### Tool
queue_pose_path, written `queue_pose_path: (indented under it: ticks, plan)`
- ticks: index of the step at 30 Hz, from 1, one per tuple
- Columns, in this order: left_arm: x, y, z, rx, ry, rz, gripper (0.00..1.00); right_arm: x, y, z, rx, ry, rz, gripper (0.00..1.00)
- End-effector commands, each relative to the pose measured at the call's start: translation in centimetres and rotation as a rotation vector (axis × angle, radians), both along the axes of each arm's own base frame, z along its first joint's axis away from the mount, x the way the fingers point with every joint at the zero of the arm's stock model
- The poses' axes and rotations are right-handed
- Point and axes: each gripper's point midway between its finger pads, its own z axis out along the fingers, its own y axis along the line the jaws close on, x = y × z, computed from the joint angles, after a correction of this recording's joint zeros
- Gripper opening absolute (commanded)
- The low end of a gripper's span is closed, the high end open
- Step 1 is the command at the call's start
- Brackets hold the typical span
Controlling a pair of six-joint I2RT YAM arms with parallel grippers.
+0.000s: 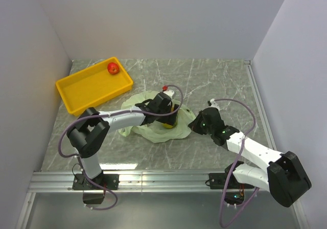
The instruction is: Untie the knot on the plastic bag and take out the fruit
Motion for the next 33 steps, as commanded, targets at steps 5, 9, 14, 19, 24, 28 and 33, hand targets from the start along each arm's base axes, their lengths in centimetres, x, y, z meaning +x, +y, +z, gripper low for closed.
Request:
queue_pose_path:
  ticks: [5, 9, 14, 19, 24, 28, 33]
  plan:
    - [0.8, -2.5, -0.4, -0.065, 0.022, 0.003, 0.87, -0.1, 0.0, 0.2, 0.025, -0.021, 0.013, 0.00]
    - [0.4, -1.8, -2.5, -0.019, 0.064, 0.033, 0.87, -0.1, 0.0, 0.2, 0.028, -0.026, 0.013, 0.00]
    - [0.2, -1.8, -1.8, -0.037, 0.061, 0.035, 0.73, -0.6, 0.2, 0.1, 0.042, -0.018, 0.025, 0.00]
    - [-0.4, -1.7, 2.2, -0.097, 0.025, 0.028, 0.36, -0.5, 0.0, 0.3, 0.041, -0.027, 0.018, 0.00]
    - [-1.8, -0.5, 8.9, -0.169, -0.025, 0.006, 0.30, -0.5, -0.1, 0.5, 0.038, -0.039, 0.017, 0.00]
    - [-2.4, 0.4, 14.8, -0.242, -0.079, -0.019, 0.32, -0.6, -0.2, 0.4, 0.038, -0.038, 0.016, 0.00]
    - [0.4, 4.8, 22.0, -0.370, -0.172, 0.072, 0.35, -0.4, -0.1, 0.9, 0.033, -0.047, 0.024, 0.00]
